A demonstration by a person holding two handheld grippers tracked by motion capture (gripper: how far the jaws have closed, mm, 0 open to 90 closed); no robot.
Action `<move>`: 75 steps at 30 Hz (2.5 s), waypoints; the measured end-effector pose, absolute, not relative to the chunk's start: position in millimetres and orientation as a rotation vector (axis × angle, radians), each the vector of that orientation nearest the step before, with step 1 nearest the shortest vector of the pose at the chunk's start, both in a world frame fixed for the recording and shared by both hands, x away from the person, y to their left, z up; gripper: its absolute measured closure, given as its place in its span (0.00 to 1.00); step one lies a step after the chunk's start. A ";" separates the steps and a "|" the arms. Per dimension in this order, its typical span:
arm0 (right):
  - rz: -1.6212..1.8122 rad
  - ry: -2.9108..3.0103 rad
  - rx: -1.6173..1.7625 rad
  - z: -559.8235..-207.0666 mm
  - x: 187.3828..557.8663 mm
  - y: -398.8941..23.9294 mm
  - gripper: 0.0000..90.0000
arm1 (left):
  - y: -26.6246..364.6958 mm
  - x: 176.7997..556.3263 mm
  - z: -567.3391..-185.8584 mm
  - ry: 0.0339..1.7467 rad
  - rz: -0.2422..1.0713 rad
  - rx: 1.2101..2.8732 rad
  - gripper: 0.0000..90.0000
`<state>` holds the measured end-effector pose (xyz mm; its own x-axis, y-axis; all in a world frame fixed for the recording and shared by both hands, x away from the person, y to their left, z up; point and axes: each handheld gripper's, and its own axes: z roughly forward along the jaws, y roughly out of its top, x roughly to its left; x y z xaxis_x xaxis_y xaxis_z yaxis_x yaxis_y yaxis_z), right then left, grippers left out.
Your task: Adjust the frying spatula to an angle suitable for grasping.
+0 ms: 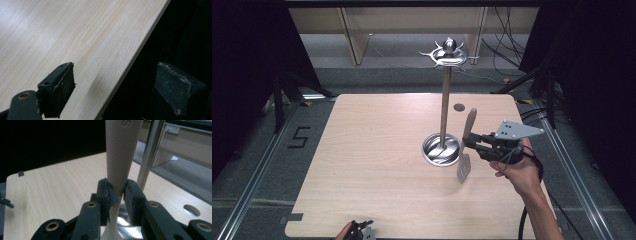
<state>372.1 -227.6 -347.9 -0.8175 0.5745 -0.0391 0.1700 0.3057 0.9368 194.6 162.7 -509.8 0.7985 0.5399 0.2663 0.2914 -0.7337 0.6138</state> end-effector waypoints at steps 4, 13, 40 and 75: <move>1.559 2.192 0.642 -341.9 375.6 -219.2 0.84 | 163.1 195.1 -510.6 0.610 0.574 2.424 0.17; 1.557 2.132 0.666 -319.4 382.8 -215.9 0.84 | 163.4 195.0 -511.0 0.625 0.586 2.420 0.17; 1.433 2.109 0.729 -284.0 412.9 -204.4 0.84 | 162.5 195.5 -512.7 0.614 0.581 2.433 0.17; 1.328 2.133 0.785 -277.5 415.4 -190.9 0.84 | 162.6 194.2 -511.7 0.618 0.589 2.427 0.17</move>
